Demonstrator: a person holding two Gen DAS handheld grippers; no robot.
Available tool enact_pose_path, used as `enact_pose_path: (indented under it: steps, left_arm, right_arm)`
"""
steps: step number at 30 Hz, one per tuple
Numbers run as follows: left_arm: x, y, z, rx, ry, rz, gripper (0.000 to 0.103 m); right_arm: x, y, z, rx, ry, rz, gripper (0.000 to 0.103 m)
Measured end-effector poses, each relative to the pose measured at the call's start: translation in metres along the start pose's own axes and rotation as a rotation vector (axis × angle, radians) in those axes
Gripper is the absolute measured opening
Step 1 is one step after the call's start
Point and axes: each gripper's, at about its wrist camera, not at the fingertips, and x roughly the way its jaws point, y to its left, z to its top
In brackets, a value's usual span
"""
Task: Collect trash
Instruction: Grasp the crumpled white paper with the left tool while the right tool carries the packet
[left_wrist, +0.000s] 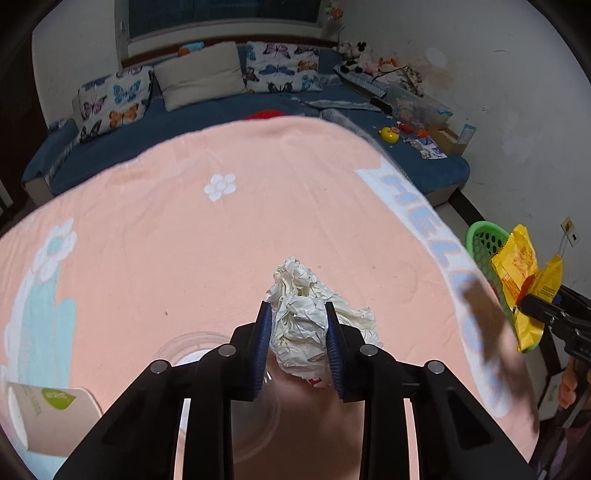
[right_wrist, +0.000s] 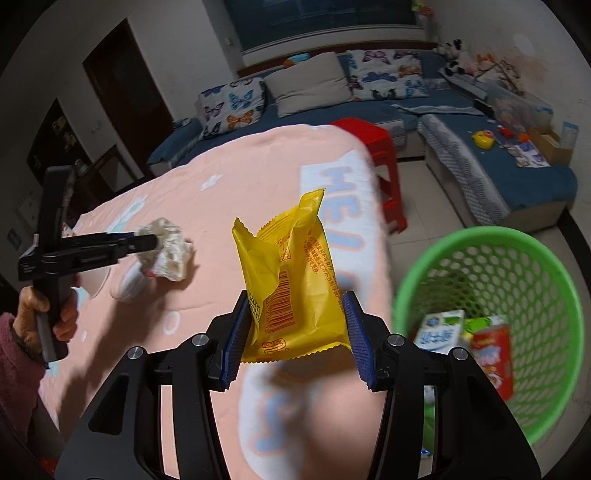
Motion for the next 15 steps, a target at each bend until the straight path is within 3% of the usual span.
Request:
enact_pose_path:
  steps: [15]
  left_arm:
    - [-0.061,-0.069,0.008,0.074,-0.116,-0.116,0.026]
  right_arm:
    - [-0.052,-0.092,-0.017,0.133,-0.037,-0.205,0.05]
